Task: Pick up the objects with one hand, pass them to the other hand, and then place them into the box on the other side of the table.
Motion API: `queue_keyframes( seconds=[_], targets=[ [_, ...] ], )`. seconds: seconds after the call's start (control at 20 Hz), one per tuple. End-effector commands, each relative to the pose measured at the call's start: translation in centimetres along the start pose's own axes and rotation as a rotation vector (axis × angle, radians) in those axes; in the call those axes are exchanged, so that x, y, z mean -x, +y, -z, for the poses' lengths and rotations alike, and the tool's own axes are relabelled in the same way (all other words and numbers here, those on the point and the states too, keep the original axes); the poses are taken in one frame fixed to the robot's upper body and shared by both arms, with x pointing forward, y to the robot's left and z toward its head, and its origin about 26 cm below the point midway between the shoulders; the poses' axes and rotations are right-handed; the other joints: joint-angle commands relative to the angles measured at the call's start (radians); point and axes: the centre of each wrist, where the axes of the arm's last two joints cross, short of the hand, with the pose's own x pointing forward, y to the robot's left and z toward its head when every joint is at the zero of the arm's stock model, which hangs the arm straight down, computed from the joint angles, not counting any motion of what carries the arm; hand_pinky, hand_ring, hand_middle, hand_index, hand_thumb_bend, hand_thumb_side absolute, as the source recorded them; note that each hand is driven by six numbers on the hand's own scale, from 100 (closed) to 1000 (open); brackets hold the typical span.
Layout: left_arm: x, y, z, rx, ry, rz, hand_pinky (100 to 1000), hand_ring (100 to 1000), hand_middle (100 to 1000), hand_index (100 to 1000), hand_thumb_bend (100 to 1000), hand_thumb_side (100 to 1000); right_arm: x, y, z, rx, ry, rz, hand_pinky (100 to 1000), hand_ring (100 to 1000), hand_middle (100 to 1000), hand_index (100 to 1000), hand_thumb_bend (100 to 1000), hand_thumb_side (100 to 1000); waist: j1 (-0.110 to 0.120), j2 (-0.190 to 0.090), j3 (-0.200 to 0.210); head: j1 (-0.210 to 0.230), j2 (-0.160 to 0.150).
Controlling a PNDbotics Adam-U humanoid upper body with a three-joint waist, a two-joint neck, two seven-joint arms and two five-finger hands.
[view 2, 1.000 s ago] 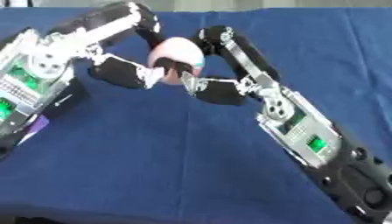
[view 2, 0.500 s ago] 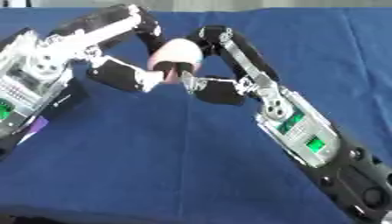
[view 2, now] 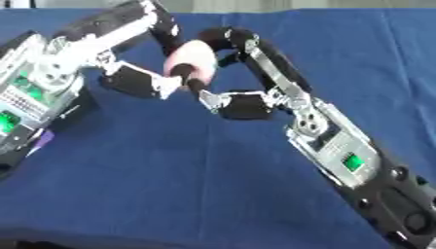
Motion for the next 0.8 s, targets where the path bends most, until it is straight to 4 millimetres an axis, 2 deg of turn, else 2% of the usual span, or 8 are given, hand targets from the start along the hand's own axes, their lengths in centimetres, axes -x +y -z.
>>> queue_keyframes(
  seconds=[0.05,0.1,0.4,0.8],
  targets=[
    [0.1,0.8,-0.2,-0.030,0.005,0.030,760,563,451,344,100,100,-0.6,-0.8,0.0,-0.006,-0.027,-0.047,739,879,817,909,234,524,0.000,-0.021,0.000,0.002,-0.006],
    [0.1,0.7,-0.3,-0.028,0.004,0.032,758,563,450,343,100,100,-0.6,-0.9,0.0,-0.007,-0.025,-0.056,739,880,822,917,240,596,0.000,-0.021,0.000,0.001,-0.006],
    [0.1,1.1,-0.8,-0.038,0.004,0.048,751,562,444,340,100,100,-0.6,-0.8,0.0,0.007,-0.003,-0.084,740,885,827,916,220,585,0.000,-0.023,0.002,0.004,0.001],
    [1.2,2.0,-2.5,-0.038,0.048,0.075,747,562,444,334,100,100,-0.1,-1.0,-0.6,0.035,0.059,-0.119,743,883,824,914,199,581,0.002,-0.035,0.007,0.021,0.015]
  ],
)
